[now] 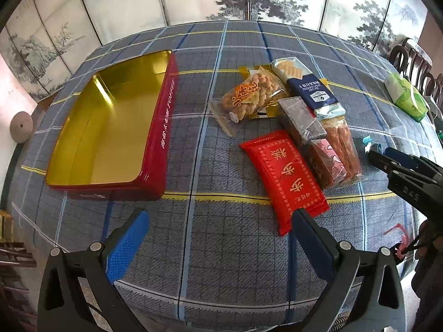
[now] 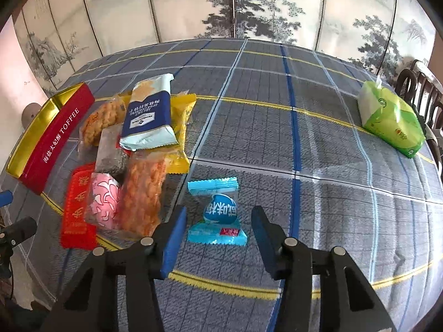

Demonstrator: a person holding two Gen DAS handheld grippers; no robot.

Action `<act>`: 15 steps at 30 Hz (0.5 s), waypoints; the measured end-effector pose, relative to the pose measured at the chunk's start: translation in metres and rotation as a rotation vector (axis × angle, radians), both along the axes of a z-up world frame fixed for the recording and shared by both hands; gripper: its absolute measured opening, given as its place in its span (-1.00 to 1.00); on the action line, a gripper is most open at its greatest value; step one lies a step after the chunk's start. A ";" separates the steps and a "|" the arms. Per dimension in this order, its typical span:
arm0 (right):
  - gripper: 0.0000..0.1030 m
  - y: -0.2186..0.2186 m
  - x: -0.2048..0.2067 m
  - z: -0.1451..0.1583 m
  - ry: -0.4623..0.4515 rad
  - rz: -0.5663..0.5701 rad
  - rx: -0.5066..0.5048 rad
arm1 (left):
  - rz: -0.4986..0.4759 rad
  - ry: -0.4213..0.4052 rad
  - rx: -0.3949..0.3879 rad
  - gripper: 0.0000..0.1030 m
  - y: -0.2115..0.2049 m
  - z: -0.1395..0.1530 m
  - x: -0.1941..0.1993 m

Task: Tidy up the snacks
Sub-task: 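Grasp the red packet with the left tool while the right tool grasps the blue candy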

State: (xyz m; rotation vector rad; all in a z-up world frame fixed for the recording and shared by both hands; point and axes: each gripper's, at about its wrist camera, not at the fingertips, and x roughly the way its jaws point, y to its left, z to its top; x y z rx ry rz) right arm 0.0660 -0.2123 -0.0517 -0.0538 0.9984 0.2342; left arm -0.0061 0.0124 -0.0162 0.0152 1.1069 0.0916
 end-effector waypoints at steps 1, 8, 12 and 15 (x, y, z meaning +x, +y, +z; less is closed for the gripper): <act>-0.13 0.000 0.002 -0.002 0.004 0.000 0.003 | 0.001 0.002 0.001 0.97 0.000 -0.001 0.001; -0.26 -0.001 0.005 -0.005 -0.002 0.016 0.019 | -0.004 0.015 -0.003 0.97 -0.005 -0.005 0.007; -0.29 -0.005 0.003 -0.004 -0.029 0.003 -0.005 | -0.021 0.015 -0.022 0.97 -0.010 -0.006 0.009; -0.29 -0.013 0.003 -0.004 -0.044 -0.024 -0.031 | -0.028 0.018 -0.055 0.97 -0.014 -0.007 0.013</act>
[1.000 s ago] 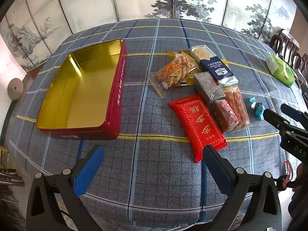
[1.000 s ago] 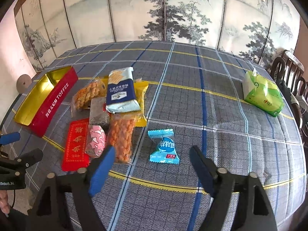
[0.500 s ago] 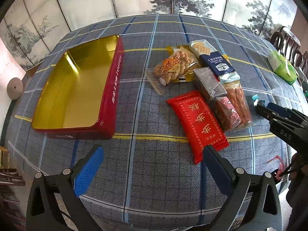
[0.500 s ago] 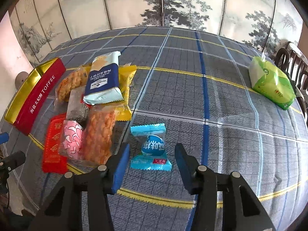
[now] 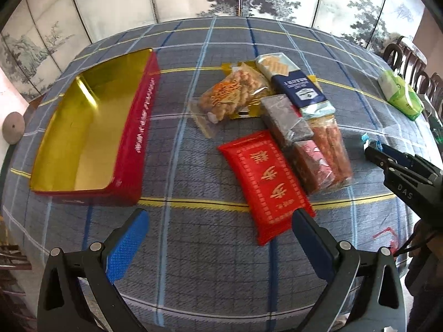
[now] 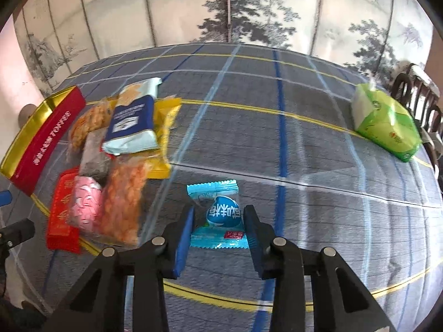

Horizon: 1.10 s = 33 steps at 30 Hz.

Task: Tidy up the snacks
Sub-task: 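Grasp the red packet with the left tool while the right tool grasps the blue candy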

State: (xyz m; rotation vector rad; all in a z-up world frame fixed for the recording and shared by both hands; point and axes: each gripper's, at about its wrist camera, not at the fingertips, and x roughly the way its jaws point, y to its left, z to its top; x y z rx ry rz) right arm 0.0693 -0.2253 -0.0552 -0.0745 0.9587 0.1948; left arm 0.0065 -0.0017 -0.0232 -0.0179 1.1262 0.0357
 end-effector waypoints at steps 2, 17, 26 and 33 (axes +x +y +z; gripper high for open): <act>-0.29 -0.007 0.000 -0.001 0.003 -0.013 -0.004 | 0.000 0.008 -0.032 0.97 -0.001 -0.001 0.003; -0.30 -0.036 -0.005 -0.009 0.001 -0.070 0.016 | 0.034 0.069 -0.063 0.77 -0.018 -0.020 0.032; -0.30 -0.041 -0.006 -0.009 0.005 -0.072 0.046 | 0.074 0.104 -0.069 0.70 -0.019 -0.032 0.046; -0.30 -0.041 -0.006 -0.009 0.007 -0.074 0.048 | 0.054 0.119 -0.087 0.46 -0.011 -0.034 0.042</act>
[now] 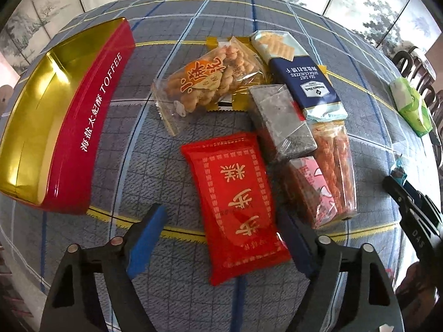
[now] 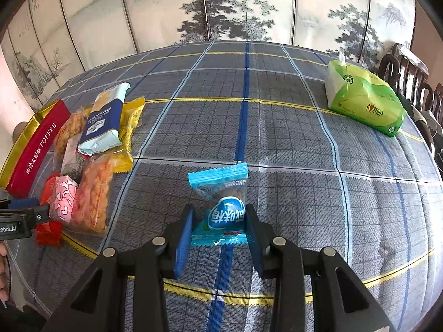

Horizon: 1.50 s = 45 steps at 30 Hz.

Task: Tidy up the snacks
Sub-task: 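Grasp the red packet with the left tool while the right tool grasps the blue candy, then carry the red packet into the gold tin and open the left tool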

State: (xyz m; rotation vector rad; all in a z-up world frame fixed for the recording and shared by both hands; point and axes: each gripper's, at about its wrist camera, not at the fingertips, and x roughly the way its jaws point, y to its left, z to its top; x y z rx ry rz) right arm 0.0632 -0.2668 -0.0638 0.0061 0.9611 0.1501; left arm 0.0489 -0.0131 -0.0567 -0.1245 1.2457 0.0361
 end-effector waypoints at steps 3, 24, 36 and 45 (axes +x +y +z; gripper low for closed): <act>-0.30 0.000 0.000 0.000 0.001 -0.001 0.001 | -0.007 0.006 0.001 0.36 0.007 0.002 -0.003; -0.30 0.002 0.001 0.000 0.013 -0.007 -0.009 | -0.072 -0.029 0.056 -0.18 0.014 0.006 -0.001; -0.30 0.006 0.002 0.000 0.023 -0.014 -0.035 | -0.133 -0.035 0.032 -0.20 0.017 0.017 -0.017; -0.30 0.010 0.003 0.001 0.032 -0.026 -0.062 | -0.165 -0.079 0.020 -0.20 0.025 0.041 -0.035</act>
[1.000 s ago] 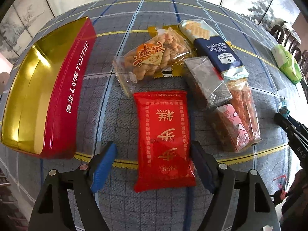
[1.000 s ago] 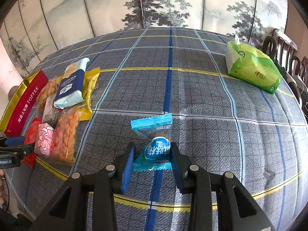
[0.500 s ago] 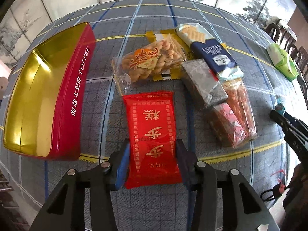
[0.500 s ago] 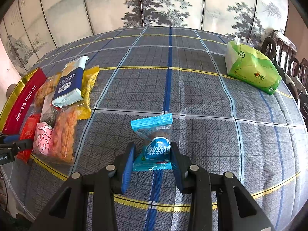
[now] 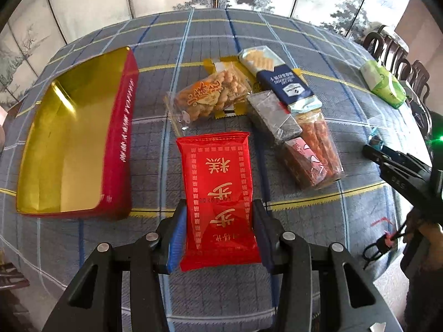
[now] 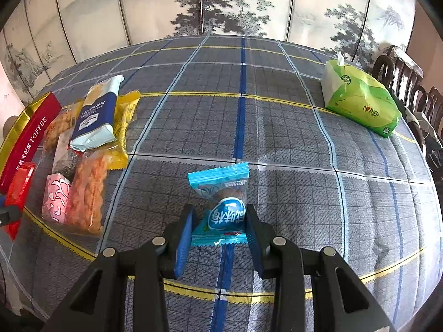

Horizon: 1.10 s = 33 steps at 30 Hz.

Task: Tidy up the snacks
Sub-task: 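Carry the red packet into the gold tin and open the left tool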

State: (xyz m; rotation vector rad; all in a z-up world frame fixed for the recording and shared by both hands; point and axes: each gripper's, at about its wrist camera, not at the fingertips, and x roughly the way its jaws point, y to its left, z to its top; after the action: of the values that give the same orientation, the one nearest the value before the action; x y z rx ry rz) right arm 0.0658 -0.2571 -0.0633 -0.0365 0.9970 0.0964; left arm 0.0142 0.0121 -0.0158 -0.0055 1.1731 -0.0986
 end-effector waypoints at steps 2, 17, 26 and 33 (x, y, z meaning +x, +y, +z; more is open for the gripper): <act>-0.30 0.001 0.001 0.000 0.001 -0.003 -0.005 | 0.001 -0.013 -0.003 -0.20 0.005 0.006 -0.004; -0.30 0.003 0.002 0.000 0.019 -0.036 -0.020 | 0.150 -0.135 0.083 -0.20 0.094 0.042 0.013; -0.30 0.005 0.004 0.001 0.030 -0.060 -0.024 | 0.230 -0.081 0.149 -0.20 0.156 0.015 0.030; -0.30 0.007 0.006 0.001 0.041 -0.085 -0.027 | 0.212 -0.050 0.180 -0.20 0.175 -0.003 0.036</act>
State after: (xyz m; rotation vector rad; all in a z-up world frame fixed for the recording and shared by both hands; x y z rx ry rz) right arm 0.0716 -0.2505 -0.0623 -0.0167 1.0398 0.0058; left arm 0.0497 0.1868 -0.0188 0.0310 1.1214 0.1933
